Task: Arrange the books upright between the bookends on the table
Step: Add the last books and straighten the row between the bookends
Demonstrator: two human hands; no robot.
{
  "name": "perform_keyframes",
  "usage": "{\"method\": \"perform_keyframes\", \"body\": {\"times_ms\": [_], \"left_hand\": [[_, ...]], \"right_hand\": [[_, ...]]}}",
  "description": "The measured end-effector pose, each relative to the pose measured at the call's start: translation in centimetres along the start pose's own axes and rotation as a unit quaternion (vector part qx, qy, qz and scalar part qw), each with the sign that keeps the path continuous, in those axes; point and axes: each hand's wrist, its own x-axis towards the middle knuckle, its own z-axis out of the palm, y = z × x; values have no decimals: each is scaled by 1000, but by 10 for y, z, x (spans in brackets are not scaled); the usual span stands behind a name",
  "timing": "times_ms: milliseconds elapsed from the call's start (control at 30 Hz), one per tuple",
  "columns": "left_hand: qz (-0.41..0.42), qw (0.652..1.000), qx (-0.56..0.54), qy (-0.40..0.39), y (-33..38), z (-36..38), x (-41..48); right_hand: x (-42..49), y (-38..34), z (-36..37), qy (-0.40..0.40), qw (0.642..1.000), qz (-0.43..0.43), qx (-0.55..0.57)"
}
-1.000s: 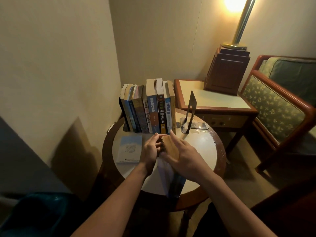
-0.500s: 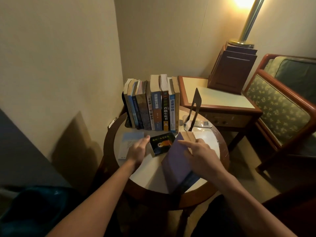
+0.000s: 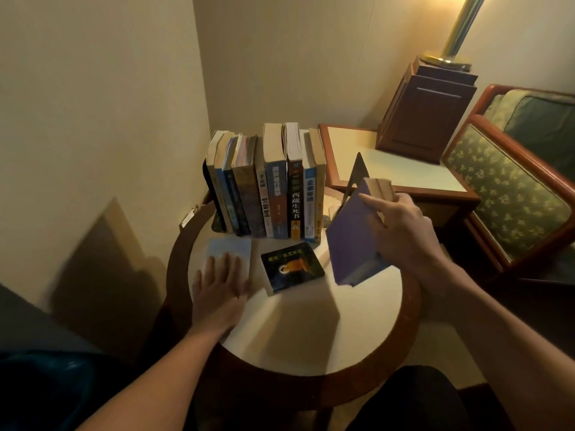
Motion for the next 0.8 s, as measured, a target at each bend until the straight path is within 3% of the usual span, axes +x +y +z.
{"method": "perform_keyframes", "body": {"times_ms": [233, 400, 600, 700, 800], "left_hand": [[-9, 1000, 10, 24, -5, 7, 12], [-15, 1000, 15, 16, -3, 8, 14], [-22, 999, 19, 15, -2, 9, 15], [-15, 999, 11, 35, 0, 8, 11], [-21, 999, 11, 33, -1, 8, 12]], "right_hand": [[63, -3, 33, 8, 998, -57, -36], [113, 1, 58, -20, 1000, 13, 7], [149, 4, 74, -101, 994, 21, 27], [156, 2, 72, -178, 977, 53, 103], [148, 1, 78, -196, 960, 72, 187]]}}
